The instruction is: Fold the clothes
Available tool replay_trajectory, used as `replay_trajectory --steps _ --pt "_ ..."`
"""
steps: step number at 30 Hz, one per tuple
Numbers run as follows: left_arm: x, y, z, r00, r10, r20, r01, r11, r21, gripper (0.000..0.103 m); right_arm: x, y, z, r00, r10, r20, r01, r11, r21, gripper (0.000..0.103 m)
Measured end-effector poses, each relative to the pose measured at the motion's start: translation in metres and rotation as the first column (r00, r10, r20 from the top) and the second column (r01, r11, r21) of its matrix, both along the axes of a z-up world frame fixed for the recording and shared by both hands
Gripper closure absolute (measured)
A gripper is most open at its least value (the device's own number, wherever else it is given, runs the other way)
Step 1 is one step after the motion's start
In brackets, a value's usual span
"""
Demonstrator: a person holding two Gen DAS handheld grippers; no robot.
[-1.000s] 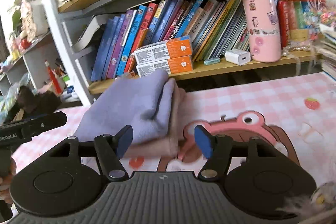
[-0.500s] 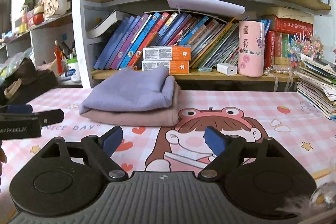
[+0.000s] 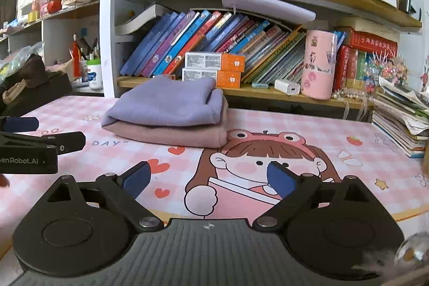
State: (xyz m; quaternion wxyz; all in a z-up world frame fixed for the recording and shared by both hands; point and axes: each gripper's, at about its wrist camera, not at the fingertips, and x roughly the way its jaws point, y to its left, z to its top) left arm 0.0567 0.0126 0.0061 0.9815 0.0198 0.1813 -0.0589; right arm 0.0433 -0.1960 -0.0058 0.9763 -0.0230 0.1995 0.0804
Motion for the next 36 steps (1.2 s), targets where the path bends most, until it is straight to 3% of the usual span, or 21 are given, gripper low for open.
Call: replay_trajectory --steps 36 --pt "0.0031 0.0012 -0.0009 0.999 0.014 -0.029 -0.014 1.000 0.004 0.000 0.0033 0.0048 -0.0031 0.999 -0.012 -0.030 0.011 1.000 -0.026 0.003"
